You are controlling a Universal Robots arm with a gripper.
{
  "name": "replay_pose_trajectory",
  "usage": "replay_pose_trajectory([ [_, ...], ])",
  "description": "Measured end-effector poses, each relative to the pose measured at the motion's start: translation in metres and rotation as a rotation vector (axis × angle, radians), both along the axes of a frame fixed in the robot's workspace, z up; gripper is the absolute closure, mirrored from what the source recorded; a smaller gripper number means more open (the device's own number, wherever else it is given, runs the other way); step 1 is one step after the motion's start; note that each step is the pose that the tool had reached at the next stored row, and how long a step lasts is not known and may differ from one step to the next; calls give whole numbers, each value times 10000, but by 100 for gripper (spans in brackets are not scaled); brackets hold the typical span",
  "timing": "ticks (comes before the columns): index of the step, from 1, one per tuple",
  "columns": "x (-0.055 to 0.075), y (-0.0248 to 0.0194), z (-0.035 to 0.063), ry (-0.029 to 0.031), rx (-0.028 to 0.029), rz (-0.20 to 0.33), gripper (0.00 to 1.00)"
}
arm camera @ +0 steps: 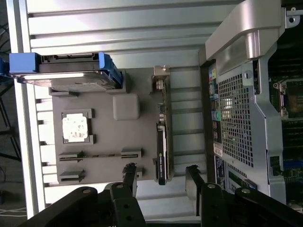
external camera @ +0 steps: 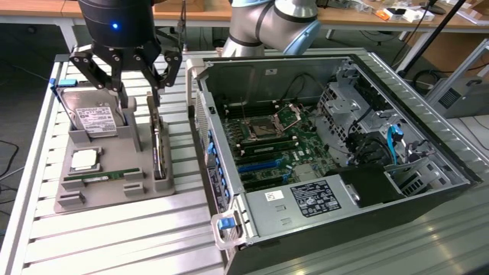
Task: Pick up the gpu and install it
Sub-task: 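Pick up the gpu and move the gpu toward the slot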
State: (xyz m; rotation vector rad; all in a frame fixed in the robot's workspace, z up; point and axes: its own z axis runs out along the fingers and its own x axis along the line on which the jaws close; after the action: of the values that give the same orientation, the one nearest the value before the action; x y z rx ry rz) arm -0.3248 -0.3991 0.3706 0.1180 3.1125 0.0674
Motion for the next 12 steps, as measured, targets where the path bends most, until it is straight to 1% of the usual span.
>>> replay_pose_trajectory([
  [12,0,0,-45,0,0,0,46],
])
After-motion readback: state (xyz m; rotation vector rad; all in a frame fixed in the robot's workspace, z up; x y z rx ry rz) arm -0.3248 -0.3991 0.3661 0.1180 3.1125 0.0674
